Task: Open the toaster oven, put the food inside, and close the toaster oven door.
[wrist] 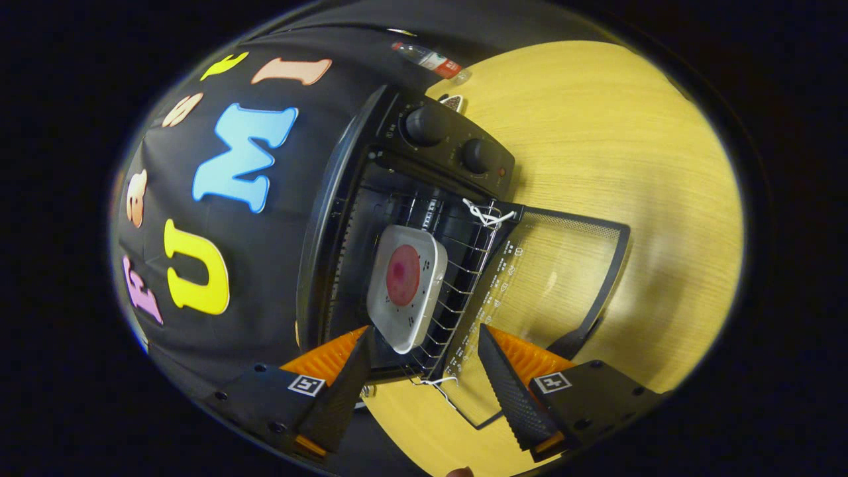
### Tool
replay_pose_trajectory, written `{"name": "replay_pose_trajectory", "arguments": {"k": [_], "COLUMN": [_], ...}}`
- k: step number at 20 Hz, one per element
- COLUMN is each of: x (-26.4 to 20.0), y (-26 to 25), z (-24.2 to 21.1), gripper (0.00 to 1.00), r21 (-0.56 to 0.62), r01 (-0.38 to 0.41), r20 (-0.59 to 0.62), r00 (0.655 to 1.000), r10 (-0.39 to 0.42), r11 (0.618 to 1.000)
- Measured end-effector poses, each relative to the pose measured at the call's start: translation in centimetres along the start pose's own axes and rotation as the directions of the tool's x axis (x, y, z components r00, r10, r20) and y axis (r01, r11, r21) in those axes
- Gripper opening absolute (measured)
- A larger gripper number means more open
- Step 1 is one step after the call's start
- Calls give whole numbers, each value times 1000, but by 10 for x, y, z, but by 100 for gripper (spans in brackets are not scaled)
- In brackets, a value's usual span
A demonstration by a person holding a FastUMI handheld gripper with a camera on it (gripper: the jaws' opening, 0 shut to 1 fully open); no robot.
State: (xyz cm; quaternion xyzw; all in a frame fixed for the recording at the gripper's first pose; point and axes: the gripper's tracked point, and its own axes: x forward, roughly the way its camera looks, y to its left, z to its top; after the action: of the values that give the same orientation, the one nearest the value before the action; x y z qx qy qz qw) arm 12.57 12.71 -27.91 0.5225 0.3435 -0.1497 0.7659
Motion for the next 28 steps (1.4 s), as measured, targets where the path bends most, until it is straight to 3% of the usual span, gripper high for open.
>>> {"name": "replay_pose_trajectory", "arguments": {"k": [5, 10, 15, 22, 28], "x": [-28, -40, -49, -41, -30], "y": [-23, -60, -81, -112, -134], "z": [-10, -24, -42, -55, -61], "gripper": [98, 98, 98, 99, 99], "r21": [-315, -519, -645, -801, -839], "r01": [-5, 36, 51, 91, 121], "r20": [-17, -25, -54, -60, -66], "r00": [1000, 998, 992, 971, 945], "r10": [0, -57, -113, -231, -320], "r11": [949, 854, 762, 591, 530]}}
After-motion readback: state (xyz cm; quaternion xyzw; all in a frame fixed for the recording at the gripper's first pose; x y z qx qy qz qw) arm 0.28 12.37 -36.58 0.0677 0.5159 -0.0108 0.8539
